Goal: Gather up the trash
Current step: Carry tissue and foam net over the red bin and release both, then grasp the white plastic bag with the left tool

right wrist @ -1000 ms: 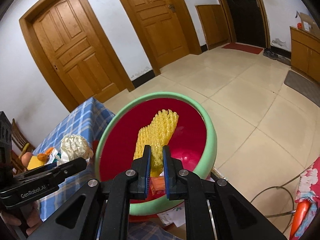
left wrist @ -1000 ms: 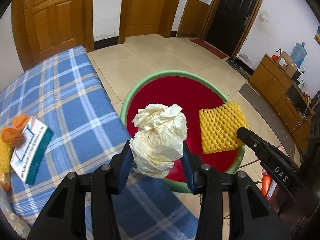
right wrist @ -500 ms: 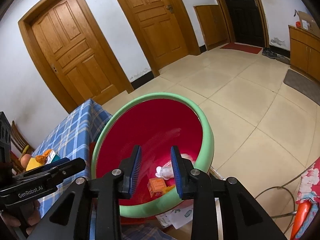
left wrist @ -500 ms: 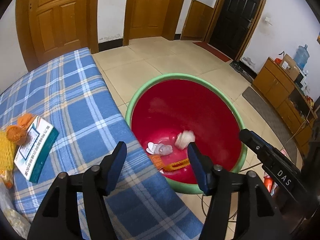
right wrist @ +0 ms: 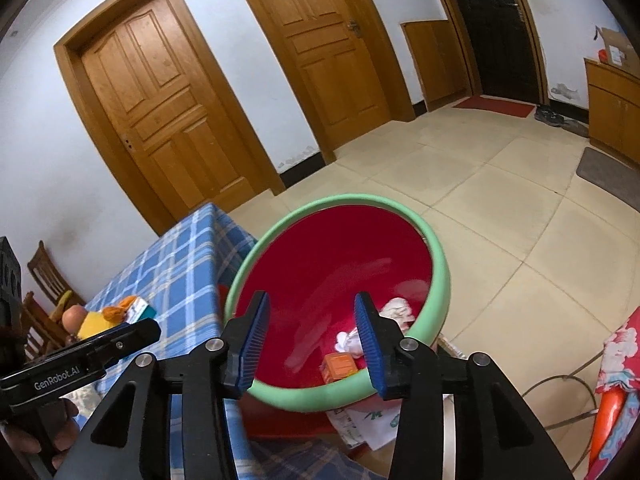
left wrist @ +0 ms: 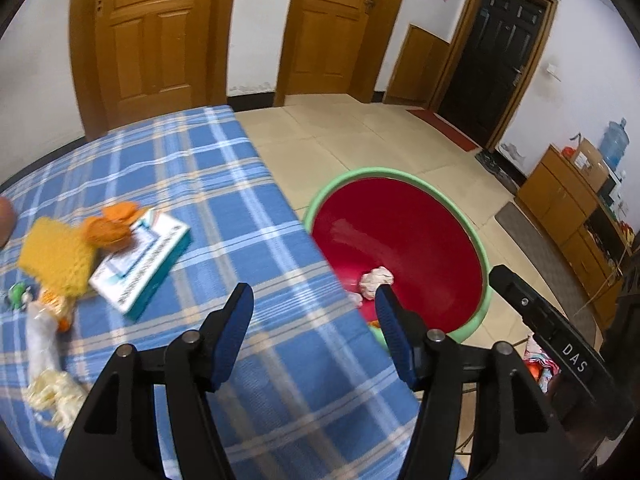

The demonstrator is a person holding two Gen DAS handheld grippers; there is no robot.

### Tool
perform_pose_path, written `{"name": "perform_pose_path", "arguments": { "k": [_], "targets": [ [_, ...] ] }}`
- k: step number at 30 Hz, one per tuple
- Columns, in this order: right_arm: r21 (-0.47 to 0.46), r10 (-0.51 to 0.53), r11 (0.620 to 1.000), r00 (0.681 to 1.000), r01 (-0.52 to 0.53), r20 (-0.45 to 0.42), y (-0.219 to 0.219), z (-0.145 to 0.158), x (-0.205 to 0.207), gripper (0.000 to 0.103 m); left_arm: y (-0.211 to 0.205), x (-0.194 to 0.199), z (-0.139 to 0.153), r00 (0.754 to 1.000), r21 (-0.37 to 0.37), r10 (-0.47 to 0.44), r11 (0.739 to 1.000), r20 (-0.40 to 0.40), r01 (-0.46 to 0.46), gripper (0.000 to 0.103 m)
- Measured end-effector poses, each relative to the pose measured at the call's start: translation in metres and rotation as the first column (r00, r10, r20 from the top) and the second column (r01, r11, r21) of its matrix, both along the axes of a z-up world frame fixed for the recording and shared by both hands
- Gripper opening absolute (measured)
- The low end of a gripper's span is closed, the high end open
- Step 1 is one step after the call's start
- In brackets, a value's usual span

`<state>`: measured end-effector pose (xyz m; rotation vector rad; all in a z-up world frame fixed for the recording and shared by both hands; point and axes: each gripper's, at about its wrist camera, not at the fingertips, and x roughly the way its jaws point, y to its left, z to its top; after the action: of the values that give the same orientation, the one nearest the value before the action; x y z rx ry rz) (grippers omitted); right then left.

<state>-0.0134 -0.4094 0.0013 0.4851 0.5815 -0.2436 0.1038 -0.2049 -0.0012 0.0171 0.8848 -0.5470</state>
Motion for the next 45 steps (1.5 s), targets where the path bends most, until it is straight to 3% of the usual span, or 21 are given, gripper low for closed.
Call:
{"name": "perform_pose_path", "arguments": {
  "k": [19,24,31,36,42,45],
  "targets": [
    [-0.019,0.114,0.993,0.993,-0.113,0.010,0.065,0.019,-0.004,0.055,0.107,-0.011,0.005,0.978,-0.001,0.206,0.978,0.030,-0.206,0.063],
    [-0.021,0.141,0.990,0.990,-0.141,0.000,0.080,0.019,0.000,0.056,0.142,-0.005,-0.002,0.958,0.005,0.285,0.959,0.022,-0.285,0.063],
    [-0.025,0.171,0.985,0.985,-0.172,-0.029,0.097,0.012,0.009,0.056,0.186,0.015,-0.018,0.913,0.035,0.408,0.912,0.016,-0.408,0.063],
    [-0.025,0.184,0.982,0.981,-0.185,-0.055,0.105,0.007,0.017,0.056,0.201,0.031,-0.035,0.904,0.041,0.425,0.905,-0.038,-0.424,0.063],
    [-0.029,0.198,0.979,0.977,-0.201,-0.081,0.113,0.002,0.024,0.056,0.199,0.033,-0.050,0.914,0.028,0.396,0.918,-0.087,-0.395,0.050],
    [-0.036,0.211,0.976,0.973,-0.215,-0.091,0.119,0.001,0.027,0.056,0.201,0.032,-0.052,0.916,0.015,0.388,0.921,-0.097,-0.389,0.035]
  ]
}}
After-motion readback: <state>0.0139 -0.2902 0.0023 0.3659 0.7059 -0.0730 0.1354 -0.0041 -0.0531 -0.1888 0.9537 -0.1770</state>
